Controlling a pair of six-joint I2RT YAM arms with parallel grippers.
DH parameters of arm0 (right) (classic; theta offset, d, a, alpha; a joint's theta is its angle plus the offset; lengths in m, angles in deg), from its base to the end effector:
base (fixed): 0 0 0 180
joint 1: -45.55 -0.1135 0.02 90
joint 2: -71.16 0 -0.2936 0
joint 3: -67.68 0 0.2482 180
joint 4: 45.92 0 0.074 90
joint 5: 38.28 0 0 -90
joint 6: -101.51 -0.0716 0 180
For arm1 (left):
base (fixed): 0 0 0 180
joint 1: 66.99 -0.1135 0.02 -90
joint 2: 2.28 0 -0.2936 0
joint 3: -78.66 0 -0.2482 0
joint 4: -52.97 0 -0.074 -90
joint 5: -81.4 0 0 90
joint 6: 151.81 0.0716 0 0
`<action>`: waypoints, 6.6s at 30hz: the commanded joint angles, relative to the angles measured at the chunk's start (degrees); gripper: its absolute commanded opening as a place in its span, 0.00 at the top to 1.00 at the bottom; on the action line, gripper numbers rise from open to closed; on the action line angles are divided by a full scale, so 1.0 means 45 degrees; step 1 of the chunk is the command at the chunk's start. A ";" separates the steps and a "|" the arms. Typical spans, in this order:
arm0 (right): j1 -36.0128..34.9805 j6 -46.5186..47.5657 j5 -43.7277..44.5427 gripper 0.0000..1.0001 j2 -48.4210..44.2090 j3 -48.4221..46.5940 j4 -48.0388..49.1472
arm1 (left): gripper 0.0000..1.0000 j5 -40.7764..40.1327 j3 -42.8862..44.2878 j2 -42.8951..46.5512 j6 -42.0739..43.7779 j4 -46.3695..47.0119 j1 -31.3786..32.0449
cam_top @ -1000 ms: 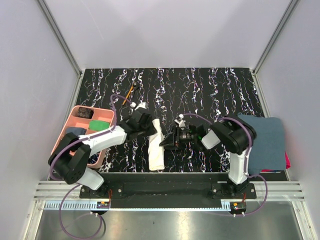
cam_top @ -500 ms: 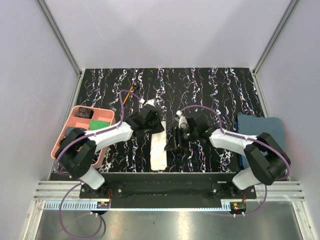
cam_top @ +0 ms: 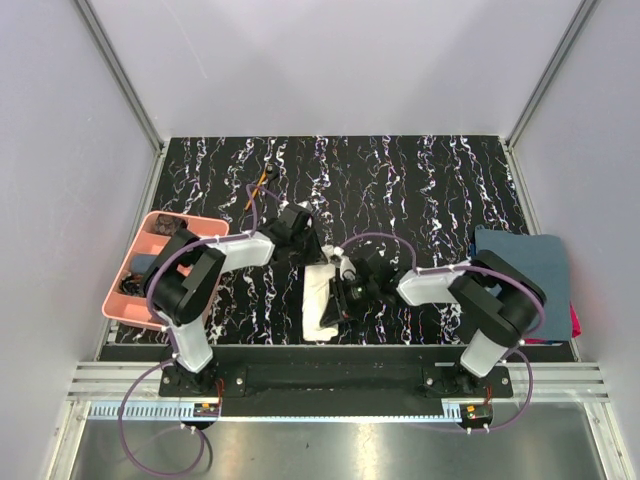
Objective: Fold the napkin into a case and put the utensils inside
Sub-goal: Turn over the smaller rectangle-folded napkin at the center of the board, then pick up the spoon from the corner of the board, then pass from the left arm to the right, then move the smaller rectangle folded napkin to the center of the board.
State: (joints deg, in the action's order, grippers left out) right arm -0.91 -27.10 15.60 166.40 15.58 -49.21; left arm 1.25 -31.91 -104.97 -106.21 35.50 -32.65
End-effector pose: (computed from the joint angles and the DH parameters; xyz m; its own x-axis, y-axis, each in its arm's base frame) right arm 0.1890 0.2602 0.1406 -0.9301 -0.2470 -0.2721 -0.3648 0.5324 0.7638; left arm 0.3098 -0.2265 0.1519 -0.9081 -0.2144 -0.3596 0.0137 0.8432 -0.5375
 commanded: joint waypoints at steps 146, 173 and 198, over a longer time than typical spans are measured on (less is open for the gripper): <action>0.5206 -0.2551 0.2474 1.00 -0.5006 -0.1574 -0.6325 | 0.54 -0.3530 0.4224 0.4422 0.5050 -0.5671 0.0124; 0.6671 -0.0638 1.2694 1.00 -0.9368 -0.4149 -1.3314 | 0.96 -0.3146 -0.0701 0.1672 -0.1148 -0.0827 0.3596; 0.9053 0.3620 0.4241 1.00 -0.5501 -0.4678 -0.9939 | 0.95 0.1404 0.0964 0.0830 -0.0776 0.1277 -0.0615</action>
State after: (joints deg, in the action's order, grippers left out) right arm 38.52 -13.48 45.74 140.31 -6.58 -99.46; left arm 1.42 -25.16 -99.73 -107.61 36.13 -27.07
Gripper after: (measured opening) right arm 0.011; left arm 0.058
